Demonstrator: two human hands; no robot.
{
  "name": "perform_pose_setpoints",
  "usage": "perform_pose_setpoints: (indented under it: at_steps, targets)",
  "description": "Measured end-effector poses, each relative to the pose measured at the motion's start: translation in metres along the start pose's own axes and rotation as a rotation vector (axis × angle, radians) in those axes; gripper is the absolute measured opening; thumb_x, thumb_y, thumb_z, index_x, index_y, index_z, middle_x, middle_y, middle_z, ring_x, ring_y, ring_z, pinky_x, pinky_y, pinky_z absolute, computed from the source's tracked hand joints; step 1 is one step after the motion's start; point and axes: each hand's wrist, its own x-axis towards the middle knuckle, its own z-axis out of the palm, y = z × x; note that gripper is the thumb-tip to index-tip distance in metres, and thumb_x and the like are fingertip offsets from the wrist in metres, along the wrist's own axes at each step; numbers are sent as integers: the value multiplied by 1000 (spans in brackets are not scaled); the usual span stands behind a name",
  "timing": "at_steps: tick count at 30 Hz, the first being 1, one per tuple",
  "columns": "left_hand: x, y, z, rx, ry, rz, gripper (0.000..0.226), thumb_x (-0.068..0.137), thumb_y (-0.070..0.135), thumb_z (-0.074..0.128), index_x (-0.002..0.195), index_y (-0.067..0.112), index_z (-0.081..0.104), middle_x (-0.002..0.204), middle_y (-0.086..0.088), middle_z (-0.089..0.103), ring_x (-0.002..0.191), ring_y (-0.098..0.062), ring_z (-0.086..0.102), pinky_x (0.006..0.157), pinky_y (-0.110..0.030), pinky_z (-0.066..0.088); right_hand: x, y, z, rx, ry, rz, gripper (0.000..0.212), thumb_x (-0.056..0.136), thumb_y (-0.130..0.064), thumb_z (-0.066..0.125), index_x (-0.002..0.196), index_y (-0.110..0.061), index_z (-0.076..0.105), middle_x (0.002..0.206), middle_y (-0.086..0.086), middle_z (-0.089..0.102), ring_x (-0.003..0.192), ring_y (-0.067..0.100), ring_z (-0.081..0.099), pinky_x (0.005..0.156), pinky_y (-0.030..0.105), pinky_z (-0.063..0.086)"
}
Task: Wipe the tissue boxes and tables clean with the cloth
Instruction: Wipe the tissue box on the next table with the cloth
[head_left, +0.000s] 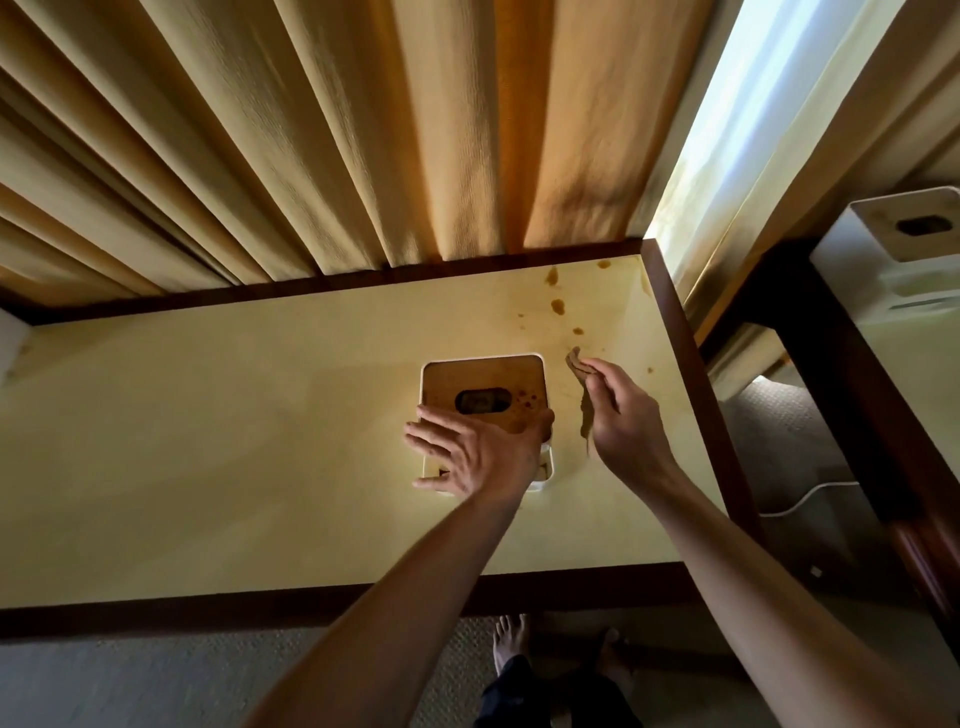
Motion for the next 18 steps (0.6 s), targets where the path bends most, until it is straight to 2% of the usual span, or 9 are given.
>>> perform_pose_setpoints:
  at_steps: [2, 5, 8, 10, 11, 13, 15, 18]
  targets:
    - [4, -3, -7, 20, -13, 71, 157, 58, 83, 71, 149, 7, -31, 160, -19, -29, 147, -32, -29, 116, -64, -7, 1, -4, 2, -14, -29, -44, 37, 105, -18, 39, 137, -7, 51, 127, 6, 63, 110, 11, 56, 89, 13, 42]
    - [30, -14, -31, 142, -63, 410, 152, 57, 83, 72, 153, 15, -25, 161, -13, -28, 147, -29, -31, 118, -63, -6, 8, -15, 9, -50, -98, -76, 37, 105, -19, 37, 139, -12, 50, 129, 4, 62, 113, 16, 58, 93, 24, 45]
    - [63, -17, -59, 436, -227, 683, 156, 52, 79, 78, 153, 22, -26, 159, -5, -36, 143, -24, -38, 119, -60, -8, 17, -26, 17, -96, -233, -119, 35, 105, -15, 37, 137, -13, 51, 131, 5, 59, 105, 10, 53, 88, 18, 40]
    - [84, -13, -72, 650, -316, 744, 155, 55, 73, 81, 152, 23, -28, 155, -3, -42, 140, -22, -41, 118, -59, -12, 24, -28, 25, -137, -334, -175, 32, 104, -12, 38, 131, -12, 54, 135, 9, 52, 108, 19, 56, 90, 21, 44]
    - [91, -9, -77, 731, -349, 757, 153, 57, 71, 82, 153, 23, -28, 155, -2, -42, 141, -22, -41, 118, -58, -12, 27, -24, 31, -190, -375, -190, 32, 103, -11, 37, 131, -10, 54, 140, 10, 47, 116, 23, 54, 96, 21, 41]
    - [100, 1, -83, 856, -391, 782, 148, 61, 69, 80, 154, 21, -24, 158, -3, -38, 142, -22, -38, 118, -57, -11, 31, -15, 40, -333, -457, -181, 40, 102, -5, 36, 142, -6, 42, 155, 11, 30, 142, 24, 30, 111, 18, 20]
    - [104, 7, -84, 909, -418, 793, 145, 64, 69, 79, 155, 17, -21, 161, -2, -31, 146, -21, -33, 119, -55, -9, 33, -8, 46, -431, -527, -166, 53, 102, -3, 35, 153, -7, 20, 164, 7, 7, 151, 19, 1, 117, 24, 2]
    - [102, 7, -82, 898, -403, 794, 144, 64, 66, 81, 156, 16, -17, 165, 0, -21, 151, -19, -20, 123, -52, -1, 34, -4, 49, -437, -538, -161, 54, 104, -7, 33, 155, -8, 14, 164, 5, 0, 150, 16, -6, 118, 26, -2]
